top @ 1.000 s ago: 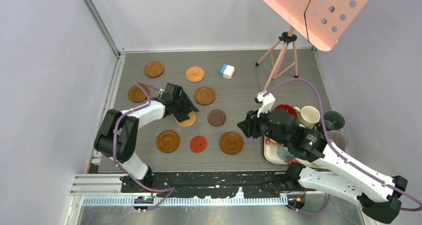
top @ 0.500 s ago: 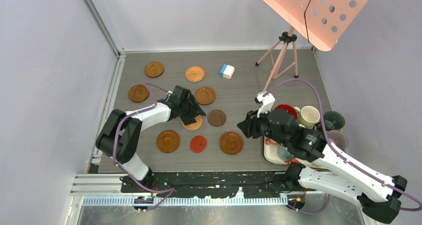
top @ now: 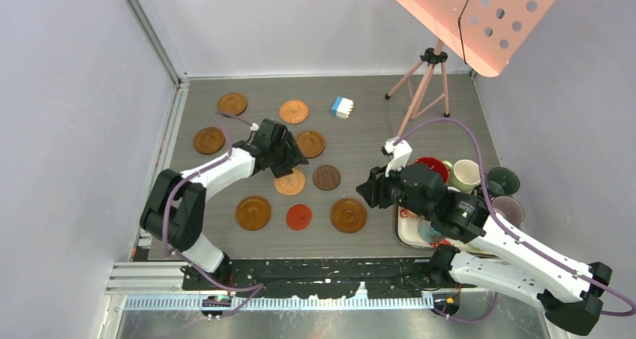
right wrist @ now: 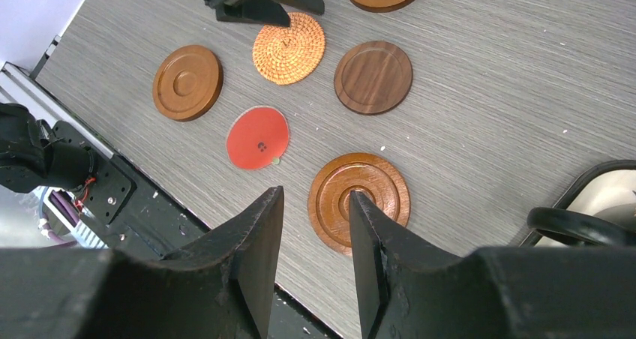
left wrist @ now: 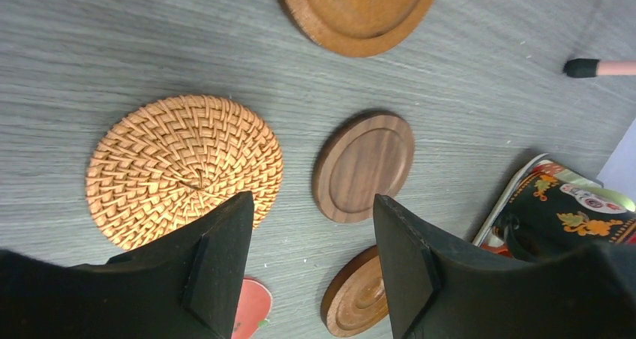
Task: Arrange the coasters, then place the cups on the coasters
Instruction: Move the coaster to the center of the board.
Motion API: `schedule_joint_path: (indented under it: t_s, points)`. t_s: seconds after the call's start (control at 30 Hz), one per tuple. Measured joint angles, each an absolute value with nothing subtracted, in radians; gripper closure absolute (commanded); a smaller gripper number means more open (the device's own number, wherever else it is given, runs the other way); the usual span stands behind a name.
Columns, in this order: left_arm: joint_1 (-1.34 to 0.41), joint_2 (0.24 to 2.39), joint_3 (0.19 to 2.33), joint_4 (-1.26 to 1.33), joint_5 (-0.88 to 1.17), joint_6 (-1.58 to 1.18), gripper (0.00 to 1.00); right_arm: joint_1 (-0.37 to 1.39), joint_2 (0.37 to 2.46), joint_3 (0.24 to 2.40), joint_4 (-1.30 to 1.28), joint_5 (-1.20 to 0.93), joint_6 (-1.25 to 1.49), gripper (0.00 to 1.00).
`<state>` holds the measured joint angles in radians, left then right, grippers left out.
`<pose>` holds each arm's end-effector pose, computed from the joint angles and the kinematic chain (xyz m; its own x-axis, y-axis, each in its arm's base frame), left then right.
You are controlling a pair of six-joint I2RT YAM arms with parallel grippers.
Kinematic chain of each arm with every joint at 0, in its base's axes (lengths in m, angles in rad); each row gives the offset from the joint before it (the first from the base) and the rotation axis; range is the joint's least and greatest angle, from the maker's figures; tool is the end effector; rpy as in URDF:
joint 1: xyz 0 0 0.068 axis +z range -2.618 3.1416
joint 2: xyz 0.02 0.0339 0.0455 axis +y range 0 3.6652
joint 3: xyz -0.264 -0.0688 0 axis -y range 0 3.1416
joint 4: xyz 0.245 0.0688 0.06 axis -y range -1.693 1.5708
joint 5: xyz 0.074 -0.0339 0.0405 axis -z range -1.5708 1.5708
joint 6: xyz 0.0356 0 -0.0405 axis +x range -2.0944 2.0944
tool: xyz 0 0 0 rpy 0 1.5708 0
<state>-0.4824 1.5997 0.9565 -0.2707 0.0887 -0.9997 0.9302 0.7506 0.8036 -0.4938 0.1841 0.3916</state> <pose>0.2878 -0.1543 0.1918 -0.8083 -0.5227 -0.2711 -0.3145 0.7725 -0.5517 0.1050 0.1300 0.3200 -0.4988 -0.0413 -0.8658 -0.5397 0.7963 0.2730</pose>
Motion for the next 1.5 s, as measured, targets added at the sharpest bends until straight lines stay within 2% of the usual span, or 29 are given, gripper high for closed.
schedule_joint_path:
  t_s: [0.23,0.57,0.83,1.13,1.5]
  points:
    - [-0.426,1.496,1.035,-0.36,0.011,-0.923,0.38,0.93,0.753,0.804,-0.493,0.181,0.392,0.55]
    - [-0.051,1.452,1.048,-0.385,-0.025,-0.913,0.44,0.93,0.78,0.804,-0.486,0.17,0.392,0.55]
    - [0.186,1.587,1.11,-0.29,0.056,-0.941,0.48,0.93,0.802,0.81,-0.487,0.163,0.392,0.55]
    - [0.286,1.75,1.111,-0.175,0.178,-1.032,0.48,0.93,0.817,0.827,-0.487,0.167,0.391,0.55]
    - [0.33,1.848,1.113,-0.103,0.236,-1.068,0.48,0.93,0.819,0.829,-0.495,0.18,0.391,0.55]
